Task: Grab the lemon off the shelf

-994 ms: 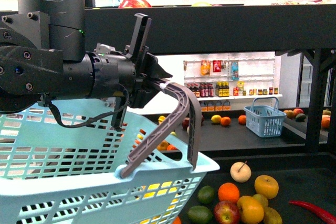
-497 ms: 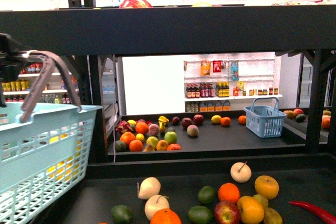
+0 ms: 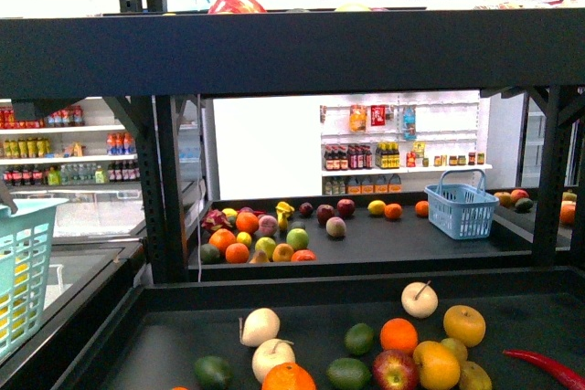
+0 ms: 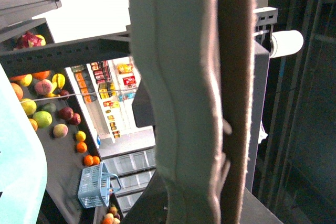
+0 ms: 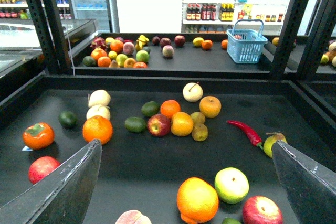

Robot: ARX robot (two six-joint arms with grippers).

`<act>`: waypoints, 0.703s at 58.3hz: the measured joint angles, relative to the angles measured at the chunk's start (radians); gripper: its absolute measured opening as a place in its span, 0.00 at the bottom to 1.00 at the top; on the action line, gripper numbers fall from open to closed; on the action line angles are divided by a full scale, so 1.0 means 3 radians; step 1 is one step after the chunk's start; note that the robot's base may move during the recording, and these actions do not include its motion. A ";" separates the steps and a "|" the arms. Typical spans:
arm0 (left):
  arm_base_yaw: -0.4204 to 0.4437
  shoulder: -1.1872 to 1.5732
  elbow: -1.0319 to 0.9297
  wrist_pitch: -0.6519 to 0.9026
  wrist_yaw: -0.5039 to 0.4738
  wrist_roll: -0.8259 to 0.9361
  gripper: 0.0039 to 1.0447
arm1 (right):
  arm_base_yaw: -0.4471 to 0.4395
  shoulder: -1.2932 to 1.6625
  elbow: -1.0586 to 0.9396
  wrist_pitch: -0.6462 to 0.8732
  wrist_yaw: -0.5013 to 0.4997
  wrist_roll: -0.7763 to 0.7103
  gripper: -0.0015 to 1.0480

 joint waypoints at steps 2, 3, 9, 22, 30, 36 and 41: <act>0.0037 0.0031 0.0000 0.0003 0.0027 0.0000 0.07 | 0.0000 0.0000 0.0000 0.0000 0.0000 0.0000 0.93; 0.0060 0.0062 0.0000 0.0014 0.0041 0.0001 0.07 | 0.0000 0.0000 0.0000 0.0000 0.0000 0.0000 0.93; 0.0173 0.0206 0.0000 0.0078 0.0102 -0.0005 0.07 | 0.0000 0.0000 0.0000 0.0000 0.0000 0.0000 0.93; 0.0333 0.0496 0.0075 0.0267 0.0215 -0.0061 0.07 | 0.0000 0.0000 0.0000 0.0000 -0.0001 0.0000 0.93; 0.0366 0.0589 0.0103 0.0444 0.0272 -0.0078 0.07 | 0.0000 0.0000 0.0000 0.0000 0.0000 0.0000 0.93; 0.0385 0.0603 0.0037 0.0543 0.0341 -0.0070 0.07 | 0.0000 0.0000 0.0000 0.0000 0.0000 0.0000 0.93; 0.0416 0.0591 -0.0079 0.0612 0.0389 -0.0024 0.17 | 0.0000 0.0000 0.0000 0.0000 0.0000 0.0000 0.93</act>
